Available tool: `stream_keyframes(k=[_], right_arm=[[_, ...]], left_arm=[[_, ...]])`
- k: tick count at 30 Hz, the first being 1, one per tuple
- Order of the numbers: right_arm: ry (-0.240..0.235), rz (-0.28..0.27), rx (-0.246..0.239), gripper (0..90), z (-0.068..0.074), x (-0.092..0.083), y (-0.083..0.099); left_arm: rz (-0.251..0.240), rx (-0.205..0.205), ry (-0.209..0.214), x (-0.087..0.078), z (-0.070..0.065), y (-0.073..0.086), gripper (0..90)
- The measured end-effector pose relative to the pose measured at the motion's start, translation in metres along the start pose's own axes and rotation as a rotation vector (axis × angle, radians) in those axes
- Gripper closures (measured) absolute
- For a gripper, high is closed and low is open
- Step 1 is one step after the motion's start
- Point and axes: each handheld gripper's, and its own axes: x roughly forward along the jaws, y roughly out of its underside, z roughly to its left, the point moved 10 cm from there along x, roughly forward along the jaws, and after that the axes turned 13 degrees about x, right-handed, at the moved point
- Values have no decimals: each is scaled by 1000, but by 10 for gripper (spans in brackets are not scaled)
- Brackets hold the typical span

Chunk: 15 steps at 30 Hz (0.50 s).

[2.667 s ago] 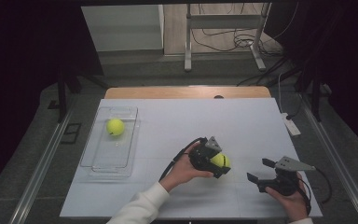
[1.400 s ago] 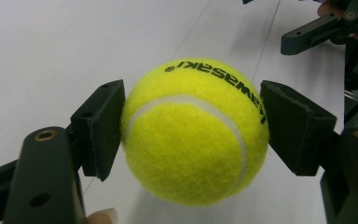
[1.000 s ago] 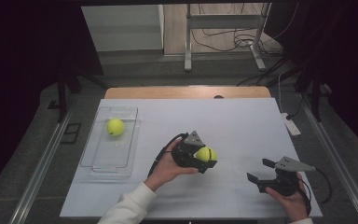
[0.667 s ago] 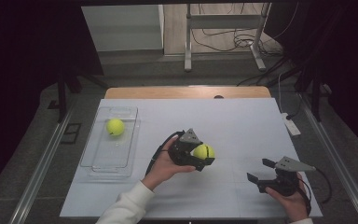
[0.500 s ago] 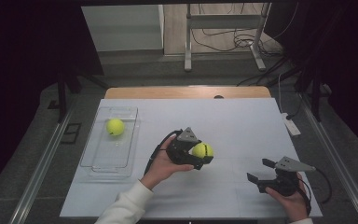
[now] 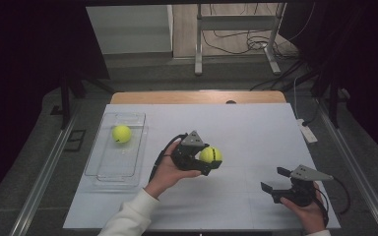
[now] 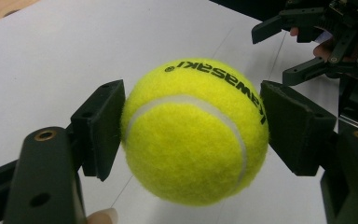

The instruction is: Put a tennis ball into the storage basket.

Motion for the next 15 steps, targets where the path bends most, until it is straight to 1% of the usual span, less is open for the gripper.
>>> stream_keyframes(k=[15], right_arm=[[-2,-2,1,117,0,0,0]], left_arm=[[-18,-12,-17,-10,6,-2,266]])
